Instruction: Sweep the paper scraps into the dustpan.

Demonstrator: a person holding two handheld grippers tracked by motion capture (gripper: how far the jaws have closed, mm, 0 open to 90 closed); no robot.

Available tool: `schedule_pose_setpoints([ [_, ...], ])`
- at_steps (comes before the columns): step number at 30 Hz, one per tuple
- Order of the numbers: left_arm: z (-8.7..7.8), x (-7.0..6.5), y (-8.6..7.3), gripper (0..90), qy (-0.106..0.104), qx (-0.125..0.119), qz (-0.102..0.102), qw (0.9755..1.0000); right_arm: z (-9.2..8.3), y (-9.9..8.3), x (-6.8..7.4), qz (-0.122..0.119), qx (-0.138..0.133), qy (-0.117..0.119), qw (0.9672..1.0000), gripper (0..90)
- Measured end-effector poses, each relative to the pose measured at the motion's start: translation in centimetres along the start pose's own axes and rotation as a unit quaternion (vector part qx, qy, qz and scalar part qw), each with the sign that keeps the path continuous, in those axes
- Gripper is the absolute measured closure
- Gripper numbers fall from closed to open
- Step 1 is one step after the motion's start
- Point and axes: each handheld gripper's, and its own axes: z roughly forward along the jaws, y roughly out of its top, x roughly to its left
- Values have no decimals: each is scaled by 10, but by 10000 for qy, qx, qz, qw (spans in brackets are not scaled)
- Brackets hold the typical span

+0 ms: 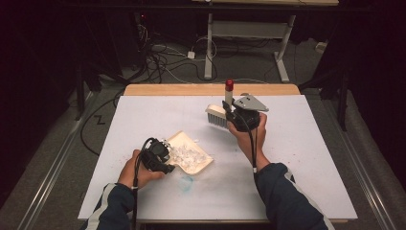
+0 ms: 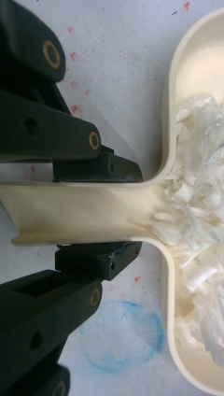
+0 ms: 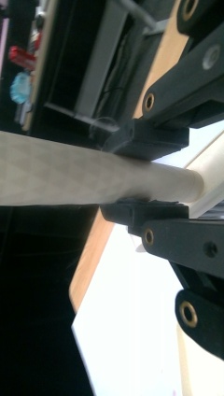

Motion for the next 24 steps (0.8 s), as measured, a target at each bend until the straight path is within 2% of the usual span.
schedule_pose_setpoints([
  [3,0,0,0,632,18,9,37,10000,9,-8,1,23,125,-50,9999,715],
  [5,0,0,0,632,29,10,44,10000,11,-10,2,63,116,25,9999,716],
  [7,0,0,0,632,20,5,39,10000,10,-10,6,4,102,101,9999,716],
  [9,0,0,0,632,22,7,42,10000,7,-12,14,-22,109,231,9997,715],
  [11,0,0,0,632,19,6,38,10000,2,-14,24,-187,110,306,9993,713],
  [13,0,0,0,632,29,10,36,10000,-4,-17,34,-219,110,475,9986,710],
  [15,1,-1,0,632,44,3,23,10000,-12,-20,45,-355,97,588,9976,710],
  [16,0,-1,1,632,41,8,1,10000,-20,-21,55,-399,96,803,9959,710],
  [18,1,-2,1,632,60,13,0,10000,-24,-21,60,-410,83,845,9955,710],
  [20,1,-2,1,632,56,31,9,10000,-30,-20,69,-415,49,1092,9931,711],
  [21,1,-2,1,632,57,35,10,10000,-36,-18,76,-482,38,1266,9908,713],
  [22,1,-2,1,632,66,40,28,10000,-36,-18,76,-482,38,1266,9908,713],
  [23,1,-2,2,632,68,47,32,10000,-42,-15,79,-386,21,1480,9882,715],
  [24,1,-2,2,632,77,48,34,10000,-42,-15,79,-386,21,1480,9882,715],
])
